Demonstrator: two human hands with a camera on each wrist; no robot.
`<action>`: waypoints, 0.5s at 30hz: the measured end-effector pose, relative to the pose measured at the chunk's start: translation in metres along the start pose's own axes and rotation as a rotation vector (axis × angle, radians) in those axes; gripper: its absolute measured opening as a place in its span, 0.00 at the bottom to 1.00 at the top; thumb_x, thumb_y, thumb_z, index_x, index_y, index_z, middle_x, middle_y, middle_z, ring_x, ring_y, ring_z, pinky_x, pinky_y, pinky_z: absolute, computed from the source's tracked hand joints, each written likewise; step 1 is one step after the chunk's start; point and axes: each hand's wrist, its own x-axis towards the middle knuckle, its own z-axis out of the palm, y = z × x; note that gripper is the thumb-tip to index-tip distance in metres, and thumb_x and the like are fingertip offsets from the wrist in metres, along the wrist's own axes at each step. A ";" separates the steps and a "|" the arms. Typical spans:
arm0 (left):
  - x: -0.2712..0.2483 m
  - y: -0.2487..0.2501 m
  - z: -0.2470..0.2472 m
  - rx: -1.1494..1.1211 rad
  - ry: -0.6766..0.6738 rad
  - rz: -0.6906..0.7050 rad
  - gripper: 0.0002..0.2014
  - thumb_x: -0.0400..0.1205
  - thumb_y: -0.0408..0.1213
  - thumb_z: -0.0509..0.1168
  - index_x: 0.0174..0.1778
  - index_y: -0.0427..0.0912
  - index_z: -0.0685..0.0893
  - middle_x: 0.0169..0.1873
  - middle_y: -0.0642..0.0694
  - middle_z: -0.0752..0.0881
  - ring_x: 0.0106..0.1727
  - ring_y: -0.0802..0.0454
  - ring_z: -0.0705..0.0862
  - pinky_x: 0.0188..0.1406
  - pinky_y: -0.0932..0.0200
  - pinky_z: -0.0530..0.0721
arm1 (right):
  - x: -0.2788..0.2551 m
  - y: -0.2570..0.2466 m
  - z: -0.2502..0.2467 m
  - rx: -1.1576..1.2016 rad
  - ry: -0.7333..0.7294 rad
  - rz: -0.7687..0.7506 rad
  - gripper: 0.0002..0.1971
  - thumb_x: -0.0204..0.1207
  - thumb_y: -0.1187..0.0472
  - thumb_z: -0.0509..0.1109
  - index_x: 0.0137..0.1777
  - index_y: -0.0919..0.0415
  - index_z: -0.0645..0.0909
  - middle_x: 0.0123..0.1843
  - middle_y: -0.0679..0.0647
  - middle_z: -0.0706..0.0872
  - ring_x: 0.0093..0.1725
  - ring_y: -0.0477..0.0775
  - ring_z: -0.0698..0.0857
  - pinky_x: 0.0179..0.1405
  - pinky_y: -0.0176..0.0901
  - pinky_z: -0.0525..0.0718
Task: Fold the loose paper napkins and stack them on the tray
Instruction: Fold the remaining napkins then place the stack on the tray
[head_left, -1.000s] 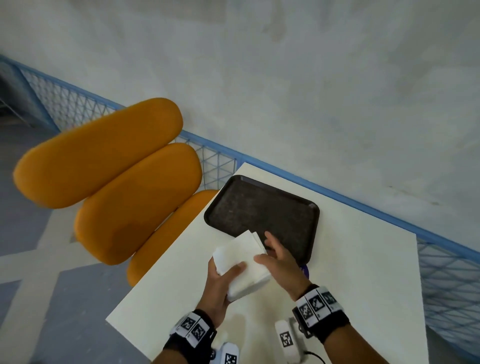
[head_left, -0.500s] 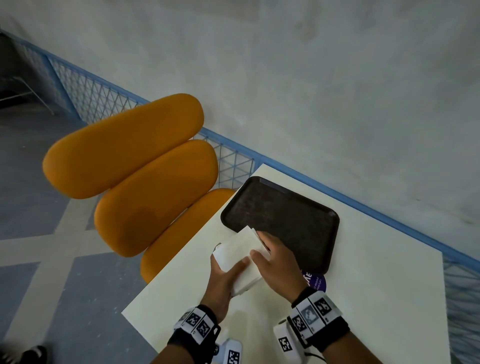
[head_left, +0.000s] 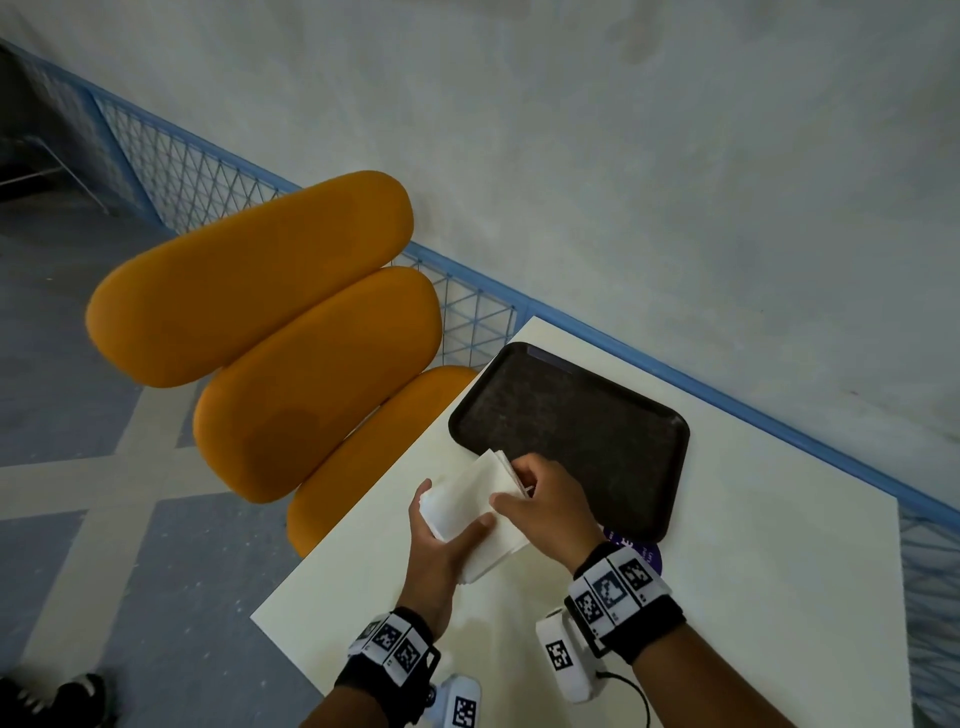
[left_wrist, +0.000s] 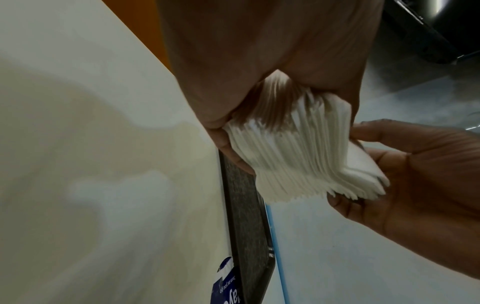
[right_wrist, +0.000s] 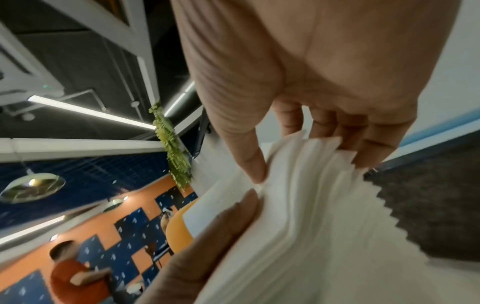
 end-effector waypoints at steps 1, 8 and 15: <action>0.001 0.000 -0.001 0.009 0.010 -0.001 0.49 0.63 0.56 0.83 0.76 0.71 0.61 0.67 0.54 0.79 0.66 0.46 0.81 0.60 0.40 0.89 | 0.000 -0.001 0.001 -0.008 0.005 -0.017 0.21 0.74 0.51 0.77 0.65 0.51 0.79 0.59 0.47 0.81 0.55 0.46 0.83 0.47 0.34 0.83; 0.007 -0.001 -0.002 0.009 0.027 0.001 0.50 0.56 0.65 0.81 0.72 0.70 0.63 0.65 0.53 0.79 0.65 0.47 0.82 0.61 0.41 0.89 | 0.007 -0.001 0.010 0.126 -0.087 0.049 0.28 0.71 0.53 0.80 0.69 0.48 0.74 0.58 0.44 0.80 0.56 0.45 0.81 0.39 0.28 0.77; 0.016 -0.002 -0.009 -0.208 -0.008 -0.131 0.35 0.73 0.63 0.74 0.74 0.64 0.69 0.66 0.50 0.85 0.65 0.43 0.86 0.57 0.38 0.90 | 0.027 0.000 0.005 0.195 -0.216 0.034 0.14 0.77 0.52 0.75 0.60 0.51 0.82 0.54 0.45 0.88 0.56 0.47 0.86 0.61 0.49 0.87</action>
